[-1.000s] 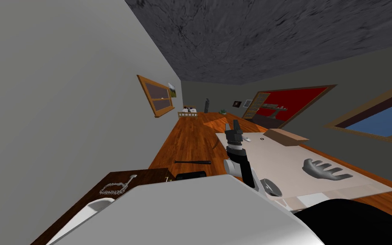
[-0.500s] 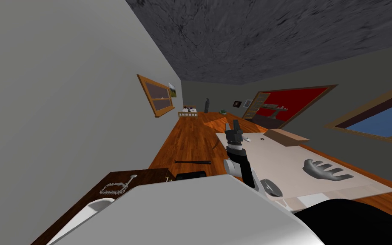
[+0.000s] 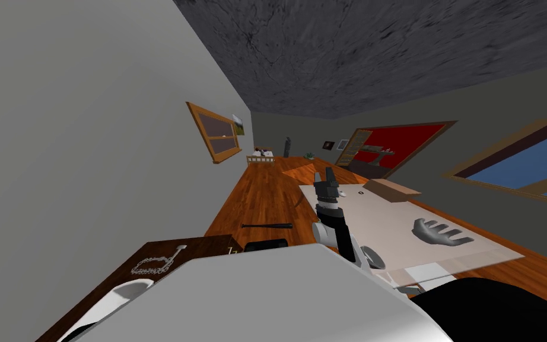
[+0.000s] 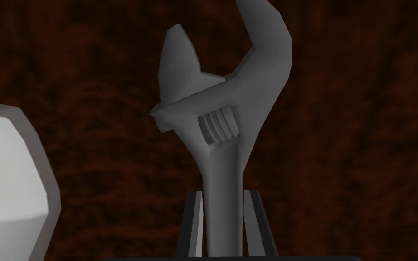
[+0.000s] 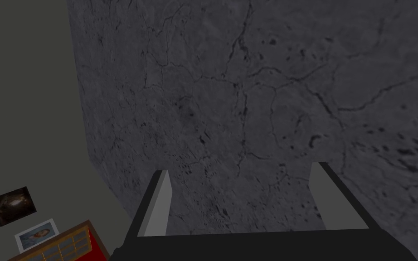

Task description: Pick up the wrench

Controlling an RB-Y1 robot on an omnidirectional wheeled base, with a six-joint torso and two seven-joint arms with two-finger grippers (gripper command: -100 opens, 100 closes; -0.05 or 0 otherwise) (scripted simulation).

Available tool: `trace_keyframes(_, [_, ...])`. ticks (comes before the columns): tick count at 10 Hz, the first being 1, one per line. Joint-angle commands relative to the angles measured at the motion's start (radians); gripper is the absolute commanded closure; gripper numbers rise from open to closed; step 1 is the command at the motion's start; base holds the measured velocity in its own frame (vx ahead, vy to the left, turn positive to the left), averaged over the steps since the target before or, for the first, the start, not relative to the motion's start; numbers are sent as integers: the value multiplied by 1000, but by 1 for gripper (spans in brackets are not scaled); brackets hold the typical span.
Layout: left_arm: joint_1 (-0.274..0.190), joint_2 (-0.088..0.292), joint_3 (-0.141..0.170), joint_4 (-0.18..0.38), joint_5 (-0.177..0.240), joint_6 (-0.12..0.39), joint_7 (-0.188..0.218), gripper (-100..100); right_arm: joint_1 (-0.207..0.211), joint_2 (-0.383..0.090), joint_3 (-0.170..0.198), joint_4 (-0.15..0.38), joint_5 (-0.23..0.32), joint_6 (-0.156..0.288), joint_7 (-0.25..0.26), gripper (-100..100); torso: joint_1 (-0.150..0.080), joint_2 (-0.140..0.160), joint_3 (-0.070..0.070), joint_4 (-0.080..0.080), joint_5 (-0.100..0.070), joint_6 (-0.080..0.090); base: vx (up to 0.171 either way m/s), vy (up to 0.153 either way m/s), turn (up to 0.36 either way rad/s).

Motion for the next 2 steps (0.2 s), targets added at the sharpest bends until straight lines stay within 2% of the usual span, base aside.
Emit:
trace_keyframes(1, [0,0,0,0,0,0,0,100,0,0,0,0,0,0,0,0,0,0,0,0,0,0,-5,-38,-5])
trace_keyframes(2, [0,2,0,-1,1,4,1,0,0,0,0,0,0,0,0,0,3,-1,0,0,1,0,-2,-8,2])
